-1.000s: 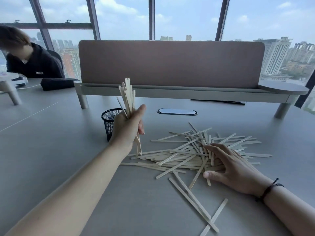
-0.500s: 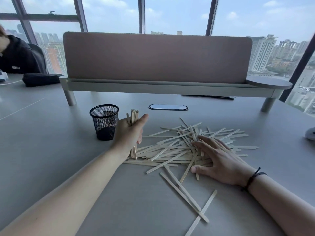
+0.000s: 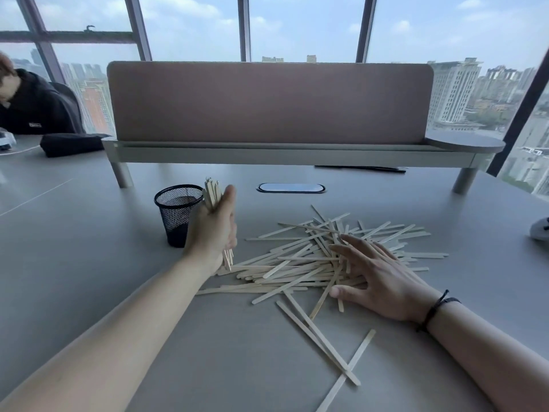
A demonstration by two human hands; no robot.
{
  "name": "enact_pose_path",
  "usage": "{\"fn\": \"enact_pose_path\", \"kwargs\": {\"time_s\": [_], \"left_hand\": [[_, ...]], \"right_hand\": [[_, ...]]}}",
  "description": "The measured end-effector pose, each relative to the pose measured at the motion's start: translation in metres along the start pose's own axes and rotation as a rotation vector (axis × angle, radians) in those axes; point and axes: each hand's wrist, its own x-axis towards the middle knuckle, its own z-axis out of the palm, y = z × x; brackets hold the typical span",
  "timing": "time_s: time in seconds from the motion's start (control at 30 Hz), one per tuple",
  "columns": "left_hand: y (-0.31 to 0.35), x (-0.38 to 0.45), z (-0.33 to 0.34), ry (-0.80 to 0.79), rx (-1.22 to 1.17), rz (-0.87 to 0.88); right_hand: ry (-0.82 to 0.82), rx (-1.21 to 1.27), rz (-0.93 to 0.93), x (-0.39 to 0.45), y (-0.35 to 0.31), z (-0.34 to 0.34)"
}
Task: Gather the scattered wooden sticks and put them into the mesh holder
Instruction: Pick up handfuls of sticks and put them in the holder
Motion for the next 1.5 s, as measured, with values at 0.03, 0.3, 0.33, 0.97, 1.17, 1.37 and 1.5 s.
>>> {"fn": "enact_pose_path", "kwargs": {"time_s": [0.03, 0.3, 0.33, 0.97, 1.17, 1.37, 1.5], "left_hand": [[0.007, 0.001, -0.002, 0.008, -0.035, -0.024], [0.082, 0.043, -0.020, 0.174, -0.092, 0.085], [0.089, 0.052, -0.024, 0.199, -0.062, 0.099], [0.050, 0.086, -0.072, 0.369, 0.835, 0.026], [0.055, 0.038, -0.046, 0.325, 0.959, 0.525], [0.010, -0.025, -0.013, -0.201, 1.034, 0.691], [-0.021, -0.027, -0.011, -0.337, 1.047, 0.462]], "right_hand": [[0.001, -0.008, -0.012, 0.001, -0.001, -0.001], [-0.029, 0.003, -0.166, 0.041, -0.058, 0.002], [-0.047, 0.015, -0.168, 0.047, -0.067, 0.004], [-0.024, 0.022, -0.230, 0.065, -0.097, 0.021], [0.003, -0.047, -0.248, 0.072, -0.100, 0.023], [0.023, -0.067, -0.244, 0.083, -0.109, 0.024], [0.089, -0.022, -0.322, 0.078, -0.112, 0.020]]}}
